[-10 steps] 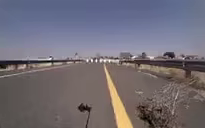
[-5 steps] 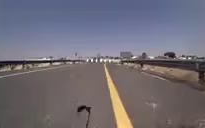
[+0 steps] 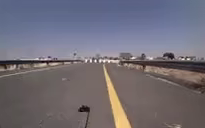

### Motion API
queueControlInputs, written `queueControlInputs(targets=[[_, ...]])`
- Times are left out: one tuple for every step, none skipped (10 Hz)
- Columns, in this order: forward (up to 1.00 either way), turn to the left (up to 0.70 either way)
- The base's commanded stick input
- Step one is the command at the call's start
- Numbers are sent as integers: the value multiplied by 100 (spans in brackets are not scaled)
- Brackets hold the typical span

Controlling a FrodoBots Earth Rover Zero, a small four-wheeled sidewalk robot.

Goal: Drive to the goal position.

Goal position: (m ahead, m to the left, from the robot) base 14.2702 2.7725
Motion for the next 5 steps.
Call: queueControlInputs(targets=[[100,-1],[100,-1],[100,-1],[100,-1],[100,-1]])
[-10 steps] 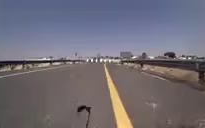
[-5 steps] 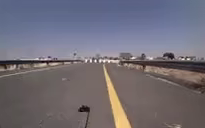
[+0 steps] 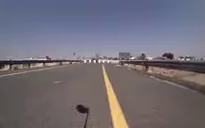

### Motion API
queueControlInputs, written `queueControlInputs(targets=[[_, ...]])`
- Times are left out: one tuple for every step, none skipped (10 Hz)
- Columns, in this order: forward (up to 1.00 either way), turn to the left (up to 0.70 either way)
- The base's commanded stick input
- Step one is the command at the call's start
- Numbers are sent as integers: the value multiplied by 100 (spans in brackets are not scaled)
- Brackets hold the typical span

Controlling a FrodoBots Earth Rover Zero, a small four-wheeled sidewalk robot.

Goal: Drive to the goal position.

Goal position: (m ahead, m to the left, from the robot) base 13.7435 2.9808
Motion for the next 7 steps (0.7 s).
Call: queueControlInputs(targets=[[100,-1],[100,-1],[100,-1],[100,2],[100,11],[100,21],[100,30]])
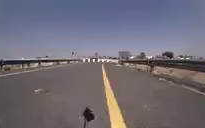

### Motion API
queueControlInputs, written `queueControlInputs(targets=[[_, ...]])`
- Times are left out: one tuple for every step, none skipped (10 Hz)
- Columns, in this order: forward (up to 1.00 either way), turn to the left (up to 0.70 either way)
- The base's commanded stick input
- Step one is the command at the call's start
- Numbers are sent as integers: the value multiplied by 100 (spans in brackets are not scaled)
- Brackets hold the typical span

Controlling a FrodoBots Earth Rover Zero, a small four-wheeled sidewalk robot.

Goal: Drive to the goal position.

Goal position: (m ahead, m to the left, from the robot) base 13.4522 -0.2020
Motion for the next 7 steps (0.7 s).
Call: queueControlInputs(targets=[[100,39],[100,33],[100,27],[100,21],[100,15],[100,9],[100,3]])
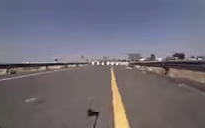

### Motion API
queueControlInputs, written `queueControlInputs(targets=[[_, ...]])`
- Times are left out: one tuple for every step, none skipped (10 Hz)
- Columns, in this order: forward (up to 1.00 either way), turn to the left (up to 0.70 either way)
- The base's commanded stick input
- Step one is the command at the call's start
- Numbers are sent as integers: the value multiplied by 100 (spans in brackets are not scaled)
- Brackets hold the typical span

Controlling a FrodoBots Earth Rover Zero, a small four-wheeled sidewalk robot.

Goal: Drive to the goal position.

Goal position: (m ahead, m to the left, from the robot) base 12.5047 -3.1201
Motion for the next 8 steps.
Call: queueControlInputs(targets=[[100,-1],[100,-1],[100,-1],[100,-1],[100,-1],[100,-1],[100,-1],[100,-1]])
